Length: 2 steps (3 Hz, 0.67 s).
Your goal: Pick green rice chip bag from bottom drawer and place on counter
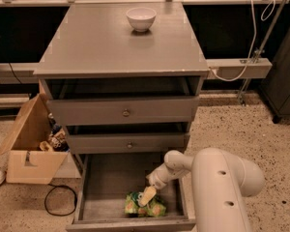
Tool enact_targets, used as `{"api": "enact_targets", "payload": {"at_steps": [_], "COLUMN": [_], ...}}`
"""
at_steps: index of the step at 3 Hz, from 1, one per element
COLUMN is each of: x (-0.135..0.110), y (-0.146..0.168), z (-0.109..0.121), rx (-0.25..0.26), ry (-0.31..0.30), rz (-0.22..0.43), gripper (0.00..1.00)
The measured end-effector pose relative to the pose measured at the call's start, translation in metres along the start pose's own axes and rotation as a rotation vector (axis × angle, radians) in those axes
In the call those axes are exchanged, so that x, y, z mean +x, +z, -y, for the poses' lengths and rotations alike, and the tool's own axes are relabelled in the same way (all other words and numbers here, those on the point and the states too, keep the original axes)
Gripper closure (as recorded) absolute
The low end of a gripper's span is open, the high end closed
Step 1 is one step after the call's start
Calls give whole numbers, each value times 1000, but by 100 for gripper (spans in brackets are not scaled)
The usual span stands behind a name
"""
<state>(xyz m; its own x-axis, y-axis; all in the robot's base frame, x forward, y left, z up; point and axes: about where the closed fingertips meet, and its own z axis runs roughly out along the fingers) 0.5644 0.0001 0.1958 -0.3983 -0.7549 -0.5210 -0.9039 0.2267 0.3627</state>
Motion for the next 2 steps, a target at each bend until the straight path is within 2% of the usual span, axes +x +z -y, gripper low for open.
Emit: {"api": "enact_targets", "payload": {"at_steps": [2], "x": [7], "y": [23], "z": [0], "rx": [-43], "ry": [21], "rz": [-31], "gripper": [0]}}
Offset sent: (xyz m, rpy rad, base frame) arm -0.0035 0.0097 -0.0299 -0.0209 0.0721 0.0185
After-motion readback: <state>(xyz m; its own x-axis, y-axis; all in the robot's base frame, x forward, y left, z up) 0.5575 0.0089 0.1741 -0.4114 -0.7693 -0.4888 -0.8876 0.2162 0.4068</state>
